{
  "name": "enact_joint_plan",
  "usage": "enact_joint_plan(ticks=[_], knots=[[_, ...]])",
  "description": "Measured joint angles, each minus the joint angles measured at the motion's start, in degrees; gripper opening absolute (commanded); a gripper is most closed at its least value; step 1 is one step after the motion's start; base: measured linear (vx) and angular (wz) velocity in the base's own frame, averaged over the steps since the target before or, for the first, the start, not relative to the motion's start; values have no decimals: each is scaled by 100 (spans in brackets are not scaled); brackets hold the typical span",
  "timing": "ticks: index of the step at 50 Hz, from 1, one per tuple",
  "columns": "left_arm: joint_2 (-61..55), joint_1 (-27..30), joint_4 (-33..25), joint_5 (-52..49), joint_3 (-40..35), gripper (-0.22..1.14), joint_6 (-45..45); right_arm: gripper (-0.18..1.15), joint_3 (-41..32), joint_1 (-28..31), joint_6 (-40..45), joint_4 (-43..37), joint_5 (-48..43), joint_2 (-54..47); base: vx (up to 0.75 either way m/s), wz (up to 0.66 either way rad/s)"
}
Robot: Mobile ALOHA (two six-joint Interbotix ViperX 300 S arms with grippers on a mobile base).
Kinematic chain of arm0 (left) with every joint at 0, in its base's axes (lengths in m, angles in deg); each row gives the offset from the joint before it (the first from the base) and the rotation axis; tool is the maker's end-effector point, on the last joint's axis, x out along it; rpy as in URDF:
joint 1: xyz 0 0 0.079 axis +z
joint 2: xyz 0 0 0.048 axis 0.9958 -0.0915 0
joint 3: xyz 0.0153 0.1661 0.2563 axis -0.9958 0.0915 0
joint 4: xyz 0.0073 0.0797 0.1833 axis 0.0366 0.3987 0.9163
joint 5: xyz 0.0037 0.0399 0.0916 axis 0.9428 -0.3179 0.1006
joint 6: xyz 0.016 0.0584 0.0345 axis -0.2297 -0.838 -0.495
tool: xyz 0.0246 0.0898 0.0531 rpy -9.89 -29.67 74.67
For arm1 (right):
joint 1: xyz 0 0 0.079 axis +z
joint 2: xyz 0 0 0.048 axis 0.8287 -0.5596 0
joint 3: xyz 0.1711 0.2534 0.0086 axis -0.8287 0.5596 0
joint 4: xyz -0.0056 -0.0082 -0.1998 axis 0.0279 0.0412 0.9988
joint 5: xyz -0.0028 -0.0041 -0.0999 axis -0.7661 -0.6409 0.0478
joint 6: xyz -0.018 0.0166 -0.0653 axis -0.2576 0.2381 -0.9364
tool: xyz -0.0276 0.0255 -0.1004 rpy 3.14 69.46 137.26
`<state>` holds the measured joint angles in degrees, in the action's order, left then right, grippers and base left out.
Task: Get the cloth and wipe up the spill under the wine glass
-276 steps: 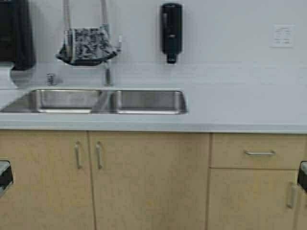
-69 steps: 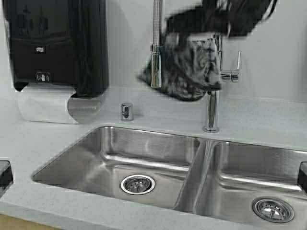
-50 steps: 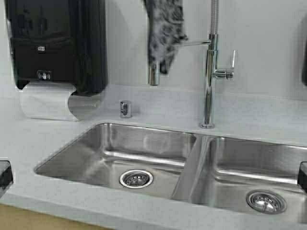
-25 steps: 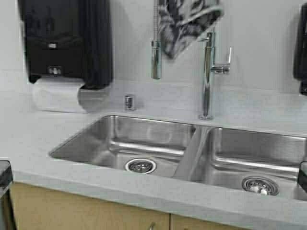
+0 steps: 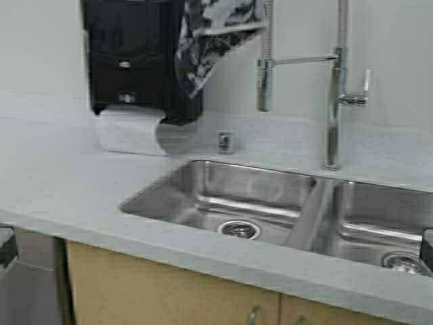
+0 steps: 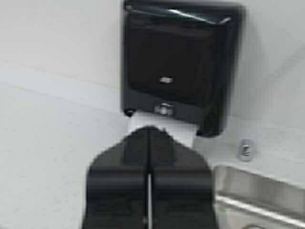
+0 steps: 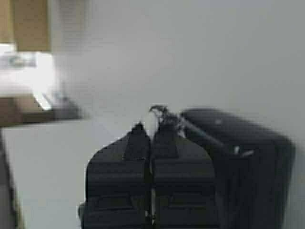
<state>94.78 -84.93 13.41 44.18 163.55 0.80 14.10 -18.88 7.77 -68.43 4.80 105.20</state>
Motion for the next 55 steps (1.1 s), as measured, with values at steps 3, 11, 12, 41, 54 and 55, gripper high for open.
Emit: enact_joint_plan(ticks=[3,11,12,41,54,55], knots=[[-9,0,0,-9,-9,2,0,6,229,-9,0,0,9,105,-3,31],[-35,0,0,-44,0,2,0,6,729,-97,0,0,9,149,-4,40],[-44,0,0,-44,0,2,0,6,773,-114,0,-9,9,141,-4,48],[-44,0,0,-44,-26,2,0,6,1371,-422,0,-9,-308,-141,-1,54],[-44,0,0,-44,-26,2,0,6,1424,-677,0,-9,-457,-176,1,54],[-44,0,0,-44,-26,2,0,6,1433,-712,0,-9,-457,-176,2,55]])
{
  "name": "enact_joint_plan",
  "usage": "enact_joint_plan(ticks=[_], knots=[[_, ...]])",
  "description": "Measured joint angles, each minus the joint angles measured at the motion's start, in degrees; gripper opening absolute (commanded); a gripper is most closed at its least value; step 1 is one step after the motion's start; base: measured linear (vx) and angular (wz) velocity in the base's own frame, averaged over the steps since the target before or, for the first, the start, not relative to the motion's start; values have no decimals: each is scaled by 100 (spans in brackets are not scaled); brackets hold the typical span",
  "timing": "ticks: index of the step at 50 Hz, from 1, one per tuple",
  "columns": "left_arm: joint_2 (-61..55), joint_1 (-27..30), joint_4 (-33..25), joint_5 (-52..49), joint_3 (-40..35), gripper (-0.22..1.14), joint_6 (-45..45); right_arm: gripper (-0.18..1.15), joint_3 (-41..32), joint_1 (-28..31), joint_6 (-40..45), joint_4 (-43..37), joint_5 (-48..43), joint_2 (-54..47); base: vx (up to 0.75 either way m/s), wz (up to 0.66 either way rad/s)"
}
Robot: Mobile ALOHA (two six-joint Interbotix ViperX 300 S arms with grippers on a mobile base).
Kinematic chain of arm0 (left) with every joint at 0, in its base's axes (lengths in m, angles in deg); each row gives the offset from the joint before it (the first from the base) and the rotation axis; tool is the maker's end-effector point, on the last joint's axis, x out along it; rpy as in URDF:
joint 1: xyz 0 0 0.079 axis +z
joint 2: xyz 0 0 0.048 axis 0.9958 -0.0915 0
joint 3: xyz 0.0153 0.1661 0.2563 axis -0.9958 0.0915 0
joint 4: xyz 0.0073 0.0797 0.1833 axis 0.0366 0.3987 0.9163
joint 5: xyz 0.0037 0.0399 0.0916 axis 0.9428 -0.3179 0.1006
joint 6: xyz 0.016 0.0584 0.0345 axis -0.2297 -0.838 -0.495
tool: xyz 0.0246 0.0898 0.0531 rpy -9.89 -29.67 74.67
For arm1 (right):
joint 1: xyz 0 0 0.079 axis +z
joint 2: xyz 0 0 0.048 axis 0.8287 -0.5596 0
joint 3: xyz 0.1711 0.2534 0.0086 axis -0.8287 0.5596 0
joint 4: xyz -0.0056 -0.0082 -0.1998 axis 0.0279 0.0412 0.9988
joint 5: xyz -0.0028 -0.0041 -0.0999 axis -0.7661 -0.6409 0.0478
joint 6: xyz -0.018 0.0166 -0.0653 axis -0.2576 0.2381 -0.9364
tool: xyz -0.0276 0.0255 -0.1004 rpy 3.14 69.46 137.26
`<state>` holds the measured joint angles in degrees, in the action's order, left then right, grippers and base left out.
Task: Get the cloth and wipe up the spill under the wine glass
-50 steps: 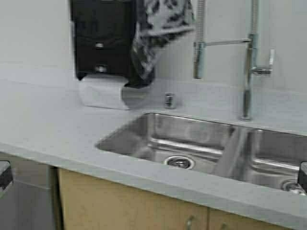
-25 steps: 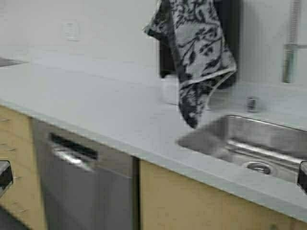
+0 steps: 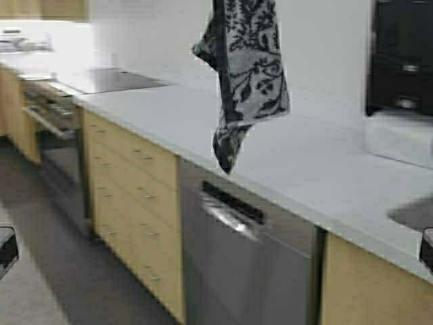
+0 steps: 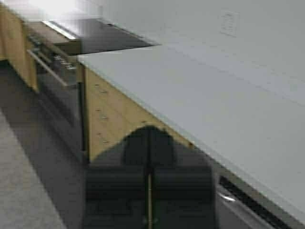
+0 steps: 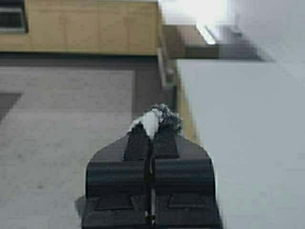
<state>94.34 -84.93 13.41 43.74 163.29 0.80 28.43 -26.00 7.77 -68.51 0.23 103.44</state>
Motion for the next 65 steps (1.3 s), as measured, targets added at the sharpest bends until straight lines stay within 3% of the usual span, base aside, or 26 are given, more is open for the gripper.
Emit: enact_joint_plan(ticks=[20,65], knots=[[-88,0,0,9,0,2,-18,6,97,-422,0,0,-62,0,4,57],[-466,0,0,35,-9,3,-18,6,167,-483,9,-9,-229,-264,7,70]])
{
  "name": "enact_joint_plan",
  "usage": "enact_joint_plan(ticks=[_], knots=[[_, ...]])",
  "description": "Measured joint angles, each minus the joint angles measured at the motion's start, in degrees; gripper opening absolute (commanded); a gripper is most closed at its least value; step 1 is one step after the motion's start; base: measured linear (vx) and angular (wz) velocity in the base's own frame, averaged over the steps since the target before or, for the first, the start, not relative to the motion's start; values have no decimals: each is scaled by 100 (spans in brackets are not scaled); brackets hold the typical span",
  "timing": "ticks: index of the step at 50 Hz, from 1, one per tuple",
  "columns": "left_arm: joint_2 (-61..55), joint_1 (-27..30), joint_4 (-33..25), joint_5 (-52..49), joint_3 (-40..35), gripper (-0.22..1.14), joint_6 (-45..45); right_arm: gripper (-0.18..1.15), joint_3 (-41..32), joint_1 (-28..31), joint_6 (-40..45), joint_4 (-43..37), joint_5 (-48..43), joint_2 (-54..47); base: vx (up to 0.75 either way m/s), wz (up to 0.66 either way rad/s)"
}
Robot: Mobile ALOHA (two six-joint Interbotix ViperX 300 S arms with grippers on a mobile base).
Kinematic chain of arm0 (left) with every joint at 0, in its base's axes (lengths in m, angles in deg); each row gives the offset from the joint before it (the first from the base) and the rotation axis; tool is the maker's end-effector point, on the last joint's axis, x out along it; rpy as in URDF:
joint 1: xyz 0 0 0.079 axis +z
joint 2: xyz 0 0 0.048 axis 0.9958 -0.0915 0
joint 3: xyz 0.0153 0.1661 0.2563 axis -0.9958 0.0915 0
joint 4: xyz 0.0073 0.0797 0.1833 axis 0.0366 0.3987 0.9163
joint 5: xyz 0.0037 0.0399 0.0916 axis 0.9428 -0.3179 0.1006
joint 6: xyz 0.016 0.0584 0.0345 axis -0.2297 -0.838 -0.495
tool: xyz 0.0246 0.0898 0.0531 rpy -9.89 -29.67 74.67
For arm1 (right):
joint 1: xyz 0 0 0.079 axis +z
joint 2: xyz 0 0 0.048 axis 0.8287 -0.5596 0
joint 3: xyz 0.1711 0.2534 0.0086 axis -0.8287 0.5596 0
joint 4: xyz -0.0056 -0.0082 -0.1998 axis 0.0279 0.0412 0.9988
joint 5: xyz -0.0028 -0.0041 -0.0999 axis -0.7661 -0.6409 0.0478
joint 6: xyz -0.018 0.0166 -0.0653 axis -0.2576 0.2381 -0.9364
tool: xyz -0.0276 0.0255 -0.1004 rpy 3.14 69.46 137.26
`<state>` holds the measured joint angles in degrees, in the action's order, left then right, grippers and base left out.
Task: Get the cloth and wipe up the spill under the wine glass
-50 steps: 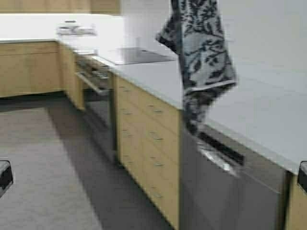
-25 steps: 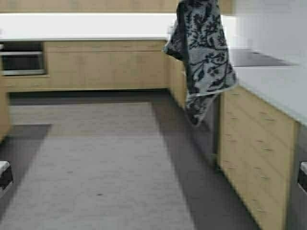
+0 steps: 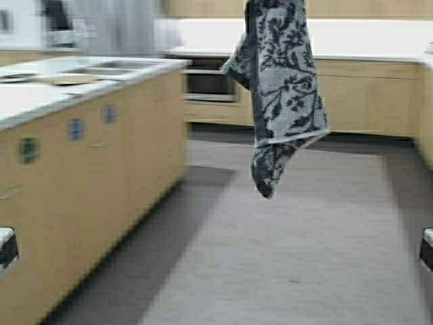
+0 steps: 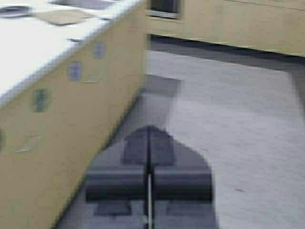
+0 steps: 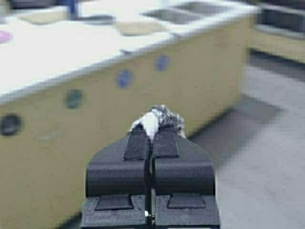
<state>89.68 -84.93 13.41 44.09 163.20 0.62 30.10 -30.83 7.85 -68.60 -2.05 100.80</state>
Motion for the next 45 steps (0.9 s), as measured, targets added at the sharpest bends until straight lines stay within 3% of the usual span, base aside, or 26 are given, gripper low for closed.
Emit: enact_joint_plan(ticks=[17,35,45], knots=[[-369,0,0,290,-18,2,-18,6,62,9,0,-9,-18,-9,10,65],[-2030,0,123,1318,-606,3,-26,6,264,-519,-18,-185,-202,-62,11,45],[-3366,-686,352,2426,-1134,3,-26,6,316,-791,-53,-299,-299,-9,15,28]])
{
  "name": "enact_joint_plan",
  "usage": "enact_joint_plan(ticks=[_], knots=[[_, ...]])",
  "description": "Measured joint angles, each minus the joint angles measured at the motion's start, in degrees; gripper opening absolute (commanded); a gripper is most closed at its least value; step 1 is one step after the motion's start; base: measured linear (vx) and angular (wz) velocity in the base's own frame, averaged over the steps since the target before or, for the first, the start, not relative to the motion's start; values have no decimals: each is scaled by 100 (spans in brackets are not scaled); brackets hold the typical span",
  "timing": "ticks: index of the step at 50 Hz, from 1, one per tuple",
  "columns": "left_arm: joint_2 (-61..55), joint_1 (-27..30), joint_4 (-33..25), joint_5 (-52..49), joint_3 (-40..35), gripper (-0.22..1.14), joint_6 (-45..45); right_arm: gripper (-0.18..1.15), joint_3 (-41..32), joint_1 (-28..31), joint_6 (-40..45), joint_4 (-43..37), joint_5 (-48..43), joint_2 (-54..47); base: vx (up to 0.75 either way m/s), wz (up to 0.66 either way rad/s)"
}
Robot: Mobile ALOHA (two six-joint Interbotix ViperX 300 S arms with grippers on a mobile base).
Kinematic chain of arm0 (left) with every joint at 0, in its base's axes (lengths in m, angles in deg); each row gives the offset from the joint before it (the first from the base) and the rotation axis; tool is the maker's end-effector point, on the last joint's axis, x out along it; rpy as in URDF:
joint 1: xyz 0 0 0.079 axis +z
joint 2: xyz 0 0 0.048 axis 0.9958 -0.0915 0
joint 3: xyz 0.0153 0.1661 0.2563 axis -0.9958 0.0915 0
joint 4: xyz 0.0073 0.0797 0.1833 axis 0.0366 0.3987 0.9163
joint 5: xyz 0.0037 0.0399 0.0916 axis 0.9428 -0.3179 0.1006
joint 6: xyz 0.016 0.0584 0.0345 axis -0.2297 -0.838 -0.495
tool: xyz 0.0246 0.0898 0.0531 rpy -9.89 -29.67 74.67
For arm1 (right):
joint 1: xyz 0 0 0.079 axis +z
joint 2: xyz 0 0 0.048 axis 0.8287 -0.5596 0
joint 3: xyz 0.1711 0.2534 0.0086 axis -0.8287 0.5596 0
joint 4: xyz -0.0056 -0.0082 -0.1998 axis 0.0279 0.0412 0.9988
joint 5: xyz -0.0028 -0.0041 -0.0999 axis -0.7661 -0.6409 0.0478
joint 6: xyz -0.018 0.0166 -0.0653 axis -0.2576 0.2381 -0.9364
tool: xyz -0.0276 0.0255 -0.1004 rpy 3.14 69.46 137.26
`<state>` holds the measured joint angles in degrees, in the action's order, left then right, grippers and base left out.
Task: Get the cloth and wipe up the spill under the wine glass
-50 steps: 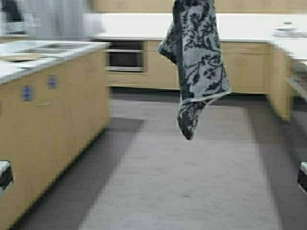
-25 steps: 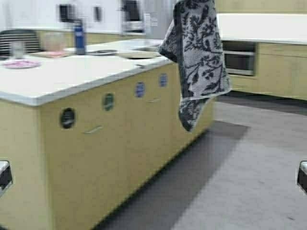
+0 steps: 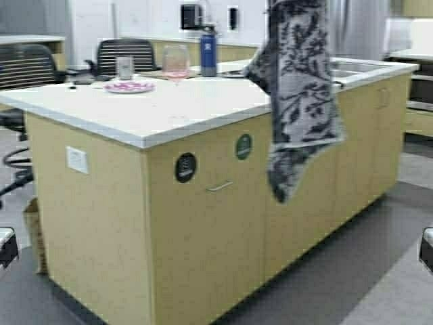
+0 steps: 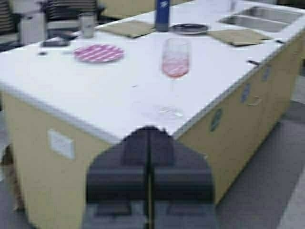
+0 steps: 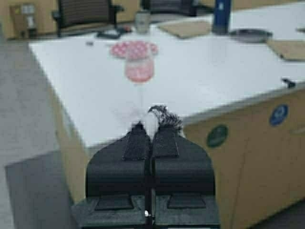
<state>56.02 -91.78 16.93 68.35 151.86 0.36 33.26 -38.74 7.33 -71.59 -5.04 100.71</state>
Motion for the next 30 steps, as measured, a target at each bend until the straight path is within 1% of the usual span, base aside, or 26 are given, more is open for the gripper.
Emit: enact_joint_plan(ticks=[5,11,15,21,30], knots=[[-993,-387,114,369,-448,3,18,6,114,-97,0,-18,-44,0,14,23],[-2118,-589,114,738,-1046,3,44,6,132,-185,0,-35,-167,9,15,24],[-2646,-721,114,967,-1327,3,44,6,132,-229,0,-44,-237,35,16,21],[-3129,-888,123,1230,-1521,3,53,6,132,-272,0,-44,-281,114,18,19],[-3401,-923,123,1327,-1468,3,44,6,132,-272,0,-53,-387,176,19,21]])
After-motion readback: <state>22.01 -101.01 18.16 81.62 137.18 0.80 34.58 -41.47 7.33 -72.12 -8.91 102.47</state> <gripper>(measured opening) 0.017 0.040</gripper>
